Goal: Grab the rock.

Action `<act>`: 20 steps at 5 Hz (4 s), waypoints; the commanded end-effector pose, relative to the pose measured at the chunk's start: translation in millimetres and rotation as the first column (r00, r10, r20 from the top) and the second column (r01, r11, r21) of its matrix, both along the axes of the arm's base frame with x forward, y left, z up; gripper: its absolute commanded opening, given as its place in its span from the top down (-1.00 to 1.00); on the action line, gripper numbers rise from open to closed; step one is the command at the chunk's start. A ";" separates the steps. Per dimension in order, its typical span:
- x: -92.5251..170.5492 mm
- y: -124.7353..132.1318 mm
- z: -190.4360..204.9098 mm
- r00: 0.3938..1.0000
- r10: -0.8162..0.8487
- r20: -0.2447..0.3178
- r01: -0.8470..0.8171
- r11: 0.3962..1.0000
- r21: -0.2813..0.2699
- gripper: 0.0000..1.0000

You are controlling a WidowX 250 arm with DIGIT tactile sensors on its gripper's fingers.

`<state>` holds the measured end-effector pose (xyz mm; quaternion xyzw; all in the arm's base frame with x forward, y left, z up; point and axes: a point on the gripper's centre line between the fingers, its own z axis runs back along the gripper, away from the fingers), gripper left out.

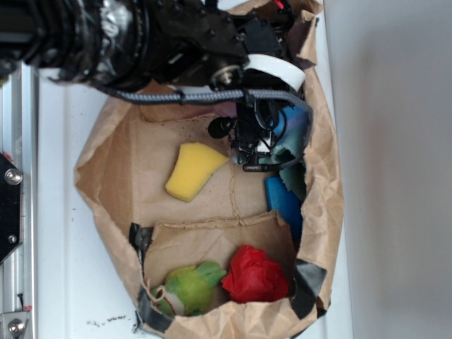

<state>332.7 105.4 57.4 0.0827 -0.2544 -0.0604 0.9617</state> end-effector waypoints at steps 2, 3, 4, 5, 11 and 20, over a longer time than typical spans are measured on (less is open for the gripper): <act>20.8 13.4 36.3 0.991 -0.011 0.136 0.009 1.000 0.021 -1.00; 19.7 17.1 38.1 0.995 0.003 0.097 -0.005 1.000 0.019 -1.00; 10.9 26.0 48.2 1.000 0.022 0.020 -0.022 1.000 0.008 -1.00; 10.4 36.7 52.3 0.999 0.051 0.008 -0.052 0.998 0.029 -1.00; -19.7 28.9 60.3 0.999 -0.025 -0.022 0.025 1.000 0.018 -1.00; -15.4 19.3 65.2 0.997 -0.013 -0.071 0.015 1.000 0.021 -1.00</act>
